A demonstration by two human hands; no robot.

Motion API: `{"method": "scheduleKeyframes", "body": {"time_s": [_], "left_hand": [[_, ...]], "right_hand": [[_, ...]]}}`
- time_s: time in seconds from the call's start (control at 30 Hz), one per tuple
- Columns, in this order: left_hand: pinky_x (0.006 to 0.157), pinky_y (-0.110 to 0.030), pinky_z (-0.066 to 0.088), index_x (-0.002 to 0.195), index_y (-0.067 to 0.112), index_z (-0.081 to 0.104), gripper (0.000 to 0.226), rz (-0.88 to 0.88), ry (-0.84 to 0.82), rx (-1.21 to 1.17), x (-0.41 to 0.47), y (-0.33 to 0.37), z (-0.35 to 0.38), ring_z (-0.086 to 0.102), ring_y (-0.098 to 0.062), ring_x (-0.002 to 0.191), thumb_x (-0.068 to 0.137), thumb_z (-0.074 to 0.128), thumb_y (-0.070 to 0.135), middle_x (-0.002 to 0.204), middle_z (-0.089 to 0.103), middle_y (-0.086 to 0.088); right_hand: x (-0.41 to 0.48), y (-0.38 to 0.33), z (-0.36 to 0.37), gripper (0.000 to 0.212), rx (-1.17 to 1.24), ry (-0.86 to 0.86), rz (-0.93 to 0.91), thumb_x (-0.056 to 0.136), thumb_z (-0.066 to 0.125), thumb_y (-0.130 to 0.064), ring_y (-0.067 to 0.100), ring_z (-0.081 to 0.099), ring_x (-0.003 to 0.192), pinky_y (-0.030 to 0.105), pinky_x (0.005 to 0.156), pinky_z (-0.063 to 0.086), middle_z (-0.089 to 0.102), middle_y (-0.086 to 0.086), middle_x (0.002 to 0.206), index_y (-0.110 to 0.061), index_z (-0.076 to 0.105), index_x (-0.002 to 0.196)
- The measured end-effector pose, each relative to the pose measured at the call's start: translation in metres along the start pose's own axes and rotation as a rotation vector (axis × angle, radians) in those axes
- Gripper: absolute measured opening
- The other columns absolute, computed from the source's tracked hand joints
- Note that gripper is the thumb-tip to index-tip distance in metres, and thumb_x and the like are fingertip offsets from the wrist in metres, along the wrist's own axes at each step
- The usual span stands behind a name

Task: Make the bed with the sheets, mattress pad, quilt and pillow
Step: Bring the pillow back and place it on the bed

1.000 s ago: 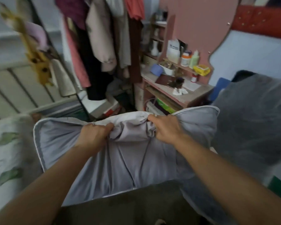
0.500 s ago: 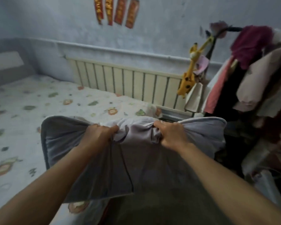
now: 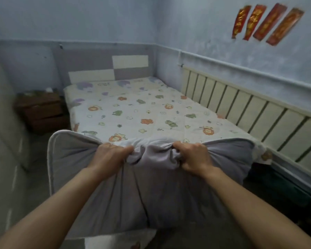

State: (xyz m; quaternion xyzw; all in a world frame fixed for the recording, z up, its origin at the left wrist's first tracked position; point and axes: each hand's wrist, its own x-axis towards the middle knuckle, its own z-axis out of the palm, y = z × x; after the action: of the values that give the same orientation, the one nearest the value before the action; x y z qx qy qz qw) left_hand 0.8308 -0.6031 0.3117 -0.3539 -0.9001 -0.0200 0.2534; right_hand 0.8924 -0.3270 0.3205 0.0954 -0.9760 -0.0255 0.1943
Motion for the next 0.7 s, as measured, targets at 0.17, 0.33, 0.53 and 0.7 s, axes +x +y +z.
{"method": "scheduleKeyframes", "body": {"time_s": [0.17, 0.33, 0.53, 0.7], "left_hand": [[0.04, -0.02, 0.036, 0.074, 0.026, 0.062, 0.03, -0.089, -0.02, 0.082, -0.055, -0.101, -0.015, 0.058, -0.025, 0.043, 0.063, 0.034, 0.03, 0.054, 0.064, 0.001], [0.044, -0.027, 0.039, 0.077, 0.025, 0.061, 0.029, -0.135, -0.047, 0.102, -0.091, -0.21, -0.025, 0.061, -0.028, 0.052, 0.068, 0.034, 0.029, 0.061, 0.065, -0.001], [0.041, -0.022, 0.036, 0.072, 0.026, 0.064, 0.025, -0.109, -0.026, 0.131, -0.105, -0.313, -0.043, 0.06, -0.024, 0.048, 0.067, 0.039, 0.03, 0.057, 0.064, 0.002], [0.039, -0.018, 0.031, 0.069, 0.028, 0.062, 0.012, -0.094, -0.008, 0.183, -0.096, -0.373, -0.028, 0.056, -0.021, 0.041, 0.062, 0.053, 0.028, 0.051, 0.061, 0.005]], "right_hand": [[0.079, -0.093, 0.023, 0.036, -0.001, 0.038, -0.129, 0.062, 0.069, -0.02, 0.032, 0.066, 0.068, 0.032, 0.054, 0.046, 0.071, 0.002, 0.081, -0.023, 0.06, 0.097], [0.148, -0.185, 0.047, 0.037, 0.022, 0.146, -0.145, 0.053, 0.071, -0.02, 0.03, 0.063, 0.054, 0.028, 0.045, 0.042, 0.068, 0.0, 0.068, -0.023, 0.058, 0.087], [0.222, -0.263, 0.061, 0.035, 0.038, 0.085, -0.154, 0.064, 0.068, -0.021, 0.032, 0.066, 0.066, 0.033, 0.054, 0.047, 0.07, 0.002, 0.08, -0.025, 0.059, 0.097], [0.283, -0.287, 0.077, 0.034, 0.026, 0.103, -0.182, 0.062, 0.068, -0.021, 0.034, 0.063, 0.064, 0.035, 0.054, 0.048, 0.068, 0.004, 0.075, -0.024, 0.058, 0.095]]}}
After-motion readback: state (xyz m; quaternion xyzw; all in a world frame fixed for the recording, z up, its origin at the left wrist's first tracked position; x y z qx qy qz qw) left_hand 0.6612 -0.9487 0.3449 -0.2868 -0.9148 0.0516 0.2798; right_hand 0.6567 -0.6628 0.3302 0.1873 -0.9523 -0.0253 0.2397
